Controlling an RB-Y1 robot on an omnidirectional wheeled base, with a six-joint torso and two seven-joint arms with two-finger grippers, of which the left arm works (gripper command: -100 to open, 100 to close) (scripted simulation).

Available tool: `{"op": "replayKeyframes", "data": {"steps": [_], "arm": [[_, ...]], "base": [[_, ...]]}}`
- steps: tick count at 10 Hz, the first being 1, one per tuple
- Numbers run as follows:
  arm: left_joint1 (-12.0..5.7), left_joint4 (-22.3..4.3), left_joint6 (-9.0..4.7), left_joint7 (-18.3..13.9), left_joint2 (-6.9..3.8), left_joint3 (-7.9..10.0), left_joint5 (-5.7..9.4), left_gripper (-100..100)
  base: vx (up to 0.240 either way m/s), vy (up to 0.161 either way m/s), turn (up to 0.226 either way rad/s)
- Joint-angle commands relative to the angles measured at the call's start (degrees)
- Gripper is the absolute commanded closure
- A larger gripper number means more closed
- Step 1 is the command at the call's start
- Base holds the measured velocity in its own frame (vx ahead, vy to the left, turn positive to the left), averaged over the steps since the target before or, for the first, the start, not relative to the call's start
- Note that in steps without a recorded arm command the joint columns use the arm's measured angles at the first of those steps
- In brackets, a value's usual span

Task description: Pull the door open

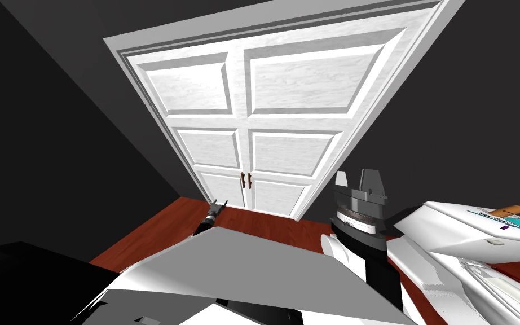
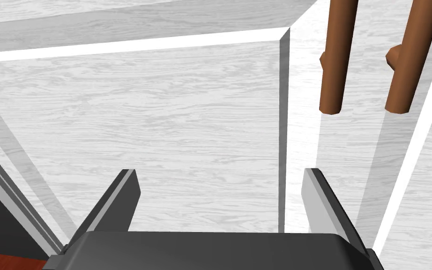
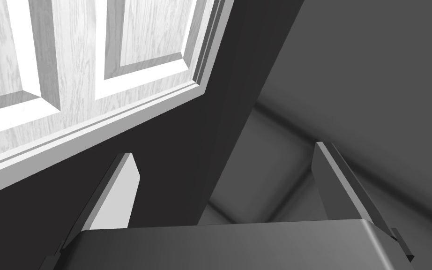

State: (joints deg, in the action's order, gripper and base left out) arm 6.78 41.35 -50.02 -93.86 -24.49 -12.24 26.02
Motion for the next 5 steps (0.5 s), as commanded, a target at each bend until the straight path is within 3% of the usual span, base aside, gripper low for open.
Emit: {"op": "replayKeyframes", "data": {"steps": [1,5], "arm": [[1.21,0.3,1.09,0.8,-0.75,1.63,0.88,-100],[2.37,-2.7,1.60,1.9,-2.21,5.46,2.92,-100]], "base": [[-0.094,0.047,0.004],[-0.011,0.051,-0.031]]}}
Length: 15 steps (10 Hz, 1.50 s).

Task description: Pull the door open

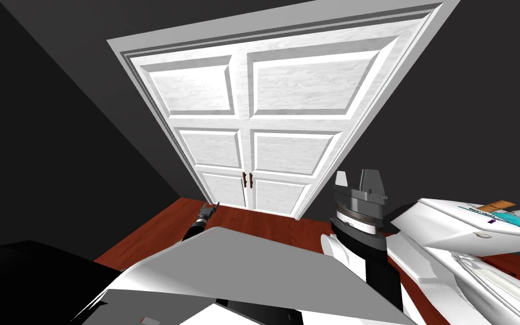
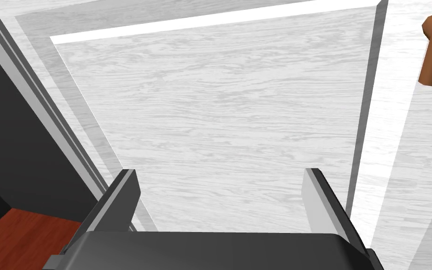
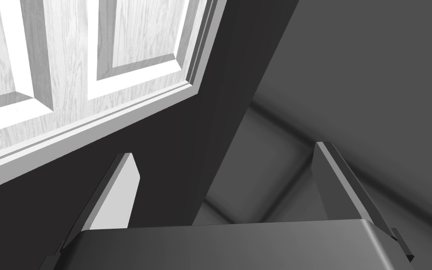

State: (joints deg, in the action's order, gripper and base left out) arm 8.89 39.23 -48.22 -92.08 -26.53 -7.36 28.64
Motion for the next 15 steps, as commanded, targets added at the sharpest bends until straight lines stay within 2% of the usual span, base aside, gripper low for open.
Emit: {"op": "replayKeyframes", "data": {"steps": [1,4,6,8,9,10,11,12,15], "arm": [[-0.18,-1.3,-0.01,0.6,-0.03,1.66,0.90,-100],[-2.22,-1.2,0.17,1.2,1.50,1.80,1.02,-100],[-4.22,-0.3,0.20,1.4,3.17,0.98,0.63,-100],[-4.22,-0.3,0.20,1.4,3.17,0.98,0.63,-100],[-5.92,0.5,0.19,1.5,4.64,0.03,0.17,-100],[-6.81,1.1,0.17,1.5,5.42,-0.52,-0.11,-100],[-6.81,1.1,0.17,1.5,5.42,-0.52,-0.11,-100],[-8.18,1.9,0.14,1.6,6.62,-1.42,-0.55,-100],[-8.18,1.9,0.14,1.6,6.62,-1.42,-0.55,-100]], "base": [[0.088,0.103,-0.146],[0.146,0.093,-0.170],[0.199,0.050,-0.164],[0.091,-0.006,-0.029],[0.103,-0.038,-0.214],[0.201,-0.084,-0.263],[0.149,-0.066,-0.048],[0.157,-0.096,-0.097],[0.040,-0.028,0.002]]}}
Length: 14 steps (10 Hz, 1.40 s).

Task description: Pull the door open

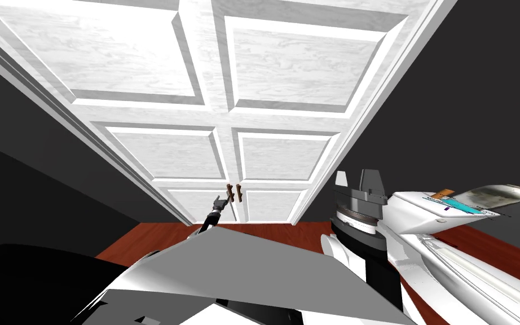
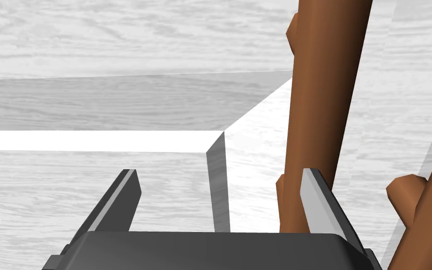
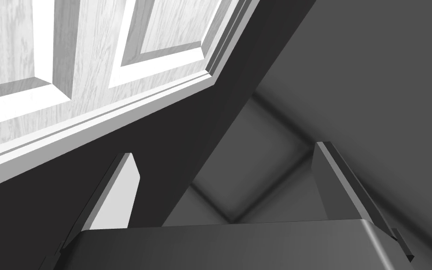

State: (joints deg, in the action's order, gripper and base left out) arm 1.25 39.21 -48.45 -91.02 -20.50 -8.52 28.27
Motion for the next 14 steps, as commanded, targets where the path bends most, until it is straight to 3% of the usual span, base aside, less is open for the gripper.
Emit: {"op": "replayKeyframes", "data": {"steps": [1,2,3,8,9,13,14], "arm": [[-0.54,1.9,0.38,0.5,0.60,-0.26,-0.17,-100],[0.49,1.0,0.31,0.3,0.14,0.08,0.03,-100],[0.49,1.0,0.31,0.3,0.14,0.08,0.03,100],[0.49,1.0,0.31,0.3,0.14,0.08,0.03,100],[1.72,0.3,0.33,0.3,-0.79,0.81,0.41,-100],[4.02,-1.0,0.36,0.2,-2.50,2.09,1.10,-100],[4.02,-1.0,0.36,0.2,-2.50,2.09,1.10,-100]], "base": [[-0.011,0.019,-0.016],[-0.018,0.018,0.029],[-0.011,0.000,-0.012],[0.007,-0.005,-0.003],[-0.110,0.013,0.141],[-0.183,0.029,0.104],[-0.133,-0.010,0.032]]}}
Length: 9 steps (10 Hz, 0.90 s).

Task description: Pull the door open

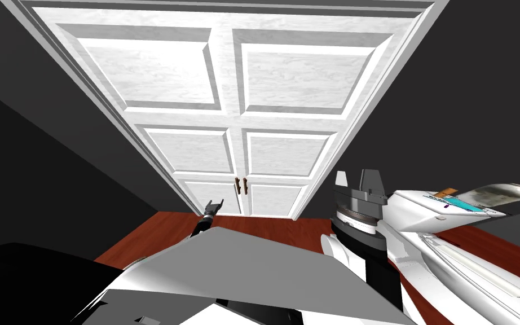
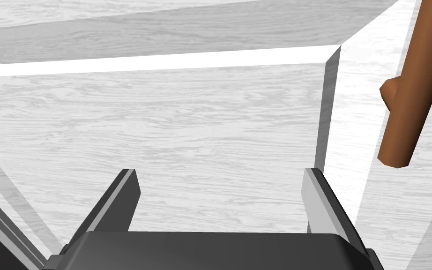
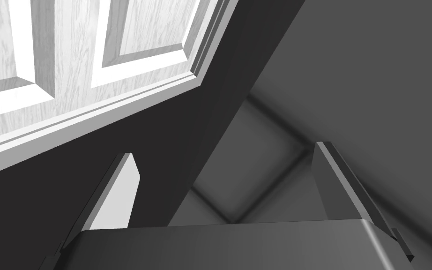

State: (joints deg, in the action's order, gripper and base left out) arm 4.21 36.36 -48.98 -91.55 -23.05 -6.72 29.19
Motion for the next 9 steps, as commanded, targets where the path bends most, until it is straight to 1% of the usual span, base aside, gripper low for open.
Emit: {"op": "replayKeyframes", "data": {"steps": [1,2,3,5,6,7,9], "arm": [[1.06,1.8,0.88,0.7,0.04,0.29,0.17,-100],[2.45,1.0,0.87,0.6,-0.96,0.99,0.55,-100],[2.70,0.9,0.86,0.6,-1.13,1.10,0.61,-100],[3.94,0.3,0.81,0.4,-1.98,1.60,0.91,-100],[3.94,0.3,0.81,0.4,-1.98,1.60,0.91,-100],[4.80,0.0,0.72,0.2,-2.52,1.82,1.06,-100],[5.52,-0.1,0.53,-0.2,-2.86,1.68,1.06,-100]], "base": [[-0.052,-0.006,-0.010],[-0.131,-0.007,0.130],[-0.169,-0.029,0.119],[-0.193,-0.019,0.071],[-0.131,-0.005,0.025],[-0.154,-0.017,0.060],[-0.188,-0.032,0.063]]}}
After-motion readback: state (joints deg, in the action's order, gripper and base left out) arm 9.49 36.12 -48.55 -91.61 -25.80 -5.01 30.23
